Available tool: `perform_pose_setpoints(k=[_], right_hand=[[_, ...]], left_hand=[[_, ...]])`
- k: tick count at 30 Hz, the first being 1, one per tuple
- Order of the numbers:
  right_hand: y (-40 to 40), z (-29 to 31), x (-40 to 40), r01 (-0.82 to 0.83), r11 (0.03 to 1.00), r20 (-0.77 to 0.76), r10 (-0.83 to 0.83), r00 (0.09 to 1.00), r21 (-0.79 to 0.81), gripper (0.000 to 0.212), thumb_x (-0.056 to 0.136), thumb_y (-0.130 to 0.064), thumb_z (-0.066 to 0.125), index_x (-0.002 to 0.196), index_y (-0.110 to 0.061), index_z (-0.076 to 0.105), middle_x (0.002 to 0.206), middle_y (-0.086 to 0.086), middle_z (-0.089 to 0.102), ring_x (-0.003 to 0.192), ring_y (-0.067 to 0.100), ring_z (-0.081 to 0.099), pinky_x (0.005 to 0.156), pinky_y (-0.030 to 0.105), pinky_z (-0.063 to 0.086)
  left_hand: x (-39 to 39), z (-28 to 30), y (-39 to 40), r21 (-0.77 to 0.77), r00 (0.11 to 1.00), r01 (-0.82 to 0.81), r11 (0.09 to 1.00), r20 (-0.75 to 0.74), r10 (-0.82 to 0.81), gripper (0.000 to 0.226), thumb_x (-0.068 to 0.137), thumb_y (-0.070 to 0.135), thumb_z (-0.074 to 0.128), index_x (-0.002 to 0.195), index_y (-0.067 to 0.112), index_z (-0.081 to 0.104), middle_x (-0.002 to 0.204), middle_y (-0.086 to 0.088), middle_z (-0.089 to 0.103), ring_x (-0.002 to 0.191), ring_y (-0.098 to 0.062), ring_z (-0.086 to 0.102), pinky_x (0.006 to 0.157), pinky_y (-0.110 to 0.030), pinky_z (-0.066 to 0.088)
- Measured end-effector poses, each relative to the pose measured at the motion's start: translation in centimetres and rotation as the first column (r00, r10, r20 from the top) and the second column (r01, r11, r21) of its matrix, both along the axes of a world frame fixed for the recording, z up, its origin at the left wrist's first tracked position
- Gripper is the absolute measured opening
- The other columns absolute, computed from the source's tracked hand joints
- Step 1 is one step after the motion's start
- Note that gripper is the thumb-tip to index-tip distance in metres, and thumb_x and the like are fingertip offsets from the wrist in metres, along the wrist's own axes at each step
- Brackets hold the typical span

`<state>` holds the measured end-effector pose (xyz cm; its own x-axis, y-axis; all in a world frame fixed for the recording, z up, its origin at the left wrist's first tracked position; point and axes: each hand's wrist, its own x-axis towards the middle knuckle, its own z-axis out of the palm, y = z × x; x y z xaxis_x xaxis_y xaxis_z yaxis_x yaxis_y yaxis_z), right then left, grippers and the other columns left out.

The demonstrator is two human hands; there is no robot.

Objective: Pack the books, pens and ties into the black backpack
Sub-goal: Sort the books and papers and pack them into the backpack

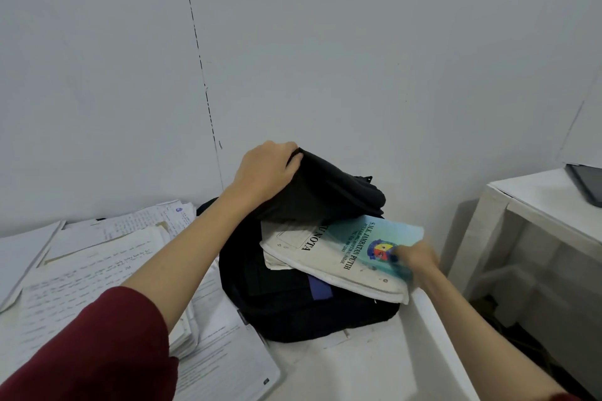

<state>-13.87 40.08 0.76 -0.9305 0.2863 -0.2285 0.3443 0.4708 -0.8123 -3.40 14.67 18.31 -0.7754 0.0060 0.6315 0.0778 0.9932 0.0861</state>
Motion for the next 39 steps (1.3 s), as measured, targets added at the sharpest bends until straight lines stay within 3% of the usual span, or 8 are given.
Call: perform_pose_setpoints(k=[9,15,21,24,26,31,35,39], right_hand=[[-1.4,2.8,1.1,-0.046,0.878,0.014,0.060,0.998,-0.477,0.015,0.085,-0.001,0.052,0.099,-0.003,0.058,0.090,0.016,0.062,0.078,0.030,0.061,0.057,0.036,0.055],[-3.6,2.5,3.5,0.031,0.542,0.009,-0.043,0.999,-0.839,0.031,0.092,0.013,0.040,0.114,-0.008,0.044,0.094,0.013,0.059,0.074,0.025,0.060,0.038,0.032,0.053],[-10.0,1.2,5.1,0.080,0.468,0.059,-0.059,0.997,-0.880,0.034,0.094,0.003,0.050,0.124,-0.013,0.044,0.108,0.014,0.062,0.088,0.033,0.064,0.061,0.046,0.055],[-10.4,0.9,5.2,-0.087,0.735,0.092,0.200,0.975,-0.672,0.027,0.092,-0.019,0.061,0.111,-0.002,0.051,0.084,0.019,0.070,0.063,0.032,0.069,0.051,0.038,0.058],[-9.2,0.7,4.8,-0.340,0.924,0.081,0.358,0.930,-0.176,0.044,0.086,-0.044,0.062,0.096,-0.002,0.057,0.073,0.015,0.070,0.060,0.028,0.068,0.061,0.038,0.058],[-7.4,2.3,4.8,-0.367,0.546,-0.178,0.706,0.685,0.753,0.044,0.089,-0.050,0.054,0.120,-0.019,0.054,0.119,0.001,0.059,0.112,0.022,0.053,0.082,0.030,0.042],[-8.7,1.2,3.1,-0.617,0.202,0.162,0.861,0.482,0.761,0.058,0.092,-0.054,0.046,0.145,-0.038,0.031,0.157,-0.006,0.021,0.146,0.031,0.004,0.113,0.058,0.004],[-9.5,-0.3,1.8,-0.624,0.233,0.167,0.841,0.514,0.746,0.050,0.098,-0.047,0.037,0.147,-0.039,0.027,0.159,-0.005,0.015,0.145,0.037,-0.004,0.111,0.064,0.000]], left_hand=[[-1.0,1.5,1.2,-0.325,0.944,0.192,0.926,0.319,-0.084,0.041,0.083,0.054,0.061,0.097,0.015,0.060,0.084,0.000,0.055,0.089,-0.019,0.054,0.063,-0.028,0.030],[-2.0,2.6,1.1,-0.117,0.999,0.008,0.993,-0.041,-0.013,0.035,0.098,0.040,0.039,0.093,0.009,0.054,0.085,-0.014,0.060,0.088,-0.036,0.057,0.062,-0.032,0.030],[-2.3,4.0,1.4,-0.126,0.997,-0.002,0.992,-0.071,-0.007,0.037,0.099,0.042,0.037,0.086,0.010,0.050,0.074,-0.006,0.048,0.076,-0.030,0.053,0.059,-0.032,0.029],[-2.3,3.5,1.2,-0.153,0.999,-0.008,0.988,-0.036,0.003,0.040,0.099,0.043,0.036,0.091,0.009,0.053,0.077,-0.006,0.051,0.082,-0.032,0.057,0.060,-0.031,0.029],[-2.4,3.4,1.0,-0.151,1.000,-0.011,0.988,-0.026,0.007,0.038,0.099,0.044,0.036,0.088,0.011,0.050,0.074,-0.003,0.046,0.081,-0.031,0.057,0.060,-0.031,0.028],[-2.8,3.6,0.8,-0.122,0.999,0.001,0.992,-0.032,-0.004,0.034,0.098,0.044,0.037,0.081,0.016,0.040,0.074,-0.003,0.047,0.077,-0.029,0.053,0.059,-0.030,0.028],[-3.2,3.6,0.7,-0.121,1.000,-0.010,0.993,-0.022,0.008,0.035,0.098,0.045,0.036,0.081,0.015,0.041,0.074,-0.003,0.047,0.072,-0.024,0.046,0.058,-0.030,0.027],[-3.5,3.7,0.6,-0.129,1.000,-0.019,0.991,-0.017,0.017,0.035,0.099,0.045,0.035,0.081,0.015,0.040,0.073,-0.002,0.045,0.071,-0.023,0.042,0.060,-0.030,0.026]])
